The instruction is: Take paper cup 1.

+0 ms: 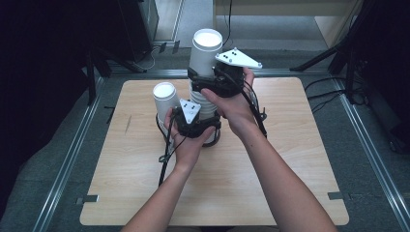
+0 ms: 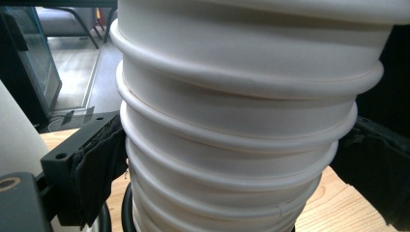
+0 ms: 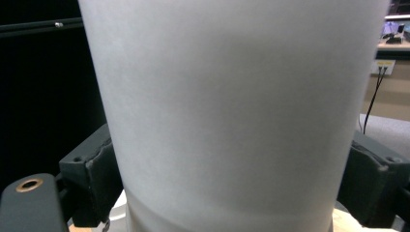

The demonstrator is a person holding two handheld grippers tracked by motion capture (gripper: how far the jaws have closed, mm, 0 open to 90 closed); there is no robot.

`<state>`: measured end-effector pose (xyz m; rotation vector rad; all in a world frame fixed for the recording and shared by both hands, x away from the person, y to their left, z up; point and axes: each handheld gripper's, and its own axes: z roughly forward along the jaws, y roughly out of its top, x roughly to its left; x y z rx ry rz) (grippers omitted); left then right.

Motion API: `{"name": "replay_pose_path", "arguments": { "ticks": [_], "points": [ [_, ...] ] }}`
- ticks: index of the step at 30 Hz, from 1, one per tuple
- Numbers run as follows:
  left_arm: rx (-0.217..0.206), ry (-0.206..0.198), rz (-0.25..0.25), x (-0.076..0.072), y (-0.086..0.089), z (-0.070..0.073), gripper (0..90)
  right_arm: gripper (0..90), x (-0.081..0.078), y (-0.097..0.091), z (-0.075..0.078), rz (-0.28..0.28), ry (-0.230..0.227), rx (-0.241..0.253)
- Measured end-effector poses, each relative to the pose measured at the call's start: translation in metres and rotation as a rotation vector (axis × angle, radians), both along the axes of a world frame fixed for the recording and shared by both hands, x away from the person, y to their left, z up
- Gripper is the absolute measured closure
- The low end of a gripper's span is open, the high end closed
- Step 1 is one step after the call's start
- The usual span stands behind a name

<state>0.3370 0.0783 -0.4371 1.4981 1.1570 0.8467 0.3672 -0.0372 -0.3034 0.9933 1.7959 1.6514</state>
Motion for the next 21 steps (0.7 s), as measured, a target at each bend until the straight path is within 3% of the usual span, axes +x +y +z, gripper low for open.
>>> {"name": "replay_pose_path", "arguments": {
  "ticks": [5, 10, 17, 21],
  "points": [
    [-0.002, 0.001, 0.0, 0.0, 0.0, 0.0, 2.6, 11.2, -0.001, 0.0, 0.006, -0.004, -0.01, 0.006],
    [-0.003, 0.001, -0.001, -0.001, 0.0, 0.0, 2.7, 13.5, -0.006, -0.002, 0.016, -0.007, -0.071, 0.016],
    [-0.002, 0.001, -0.003, 0.0, 0.0, 0.0, 2.8, 14.9, -0.011, -0.003, 0.024, -0.021, -0.113, 0.012],
    [-0.002, 0.001, -0.006, 0.0, 0.001, 0.0, 2.8, 15.6, -0.014, -0.005, 0.033, -0.025, -0.139, 0.034]
  ]
}}
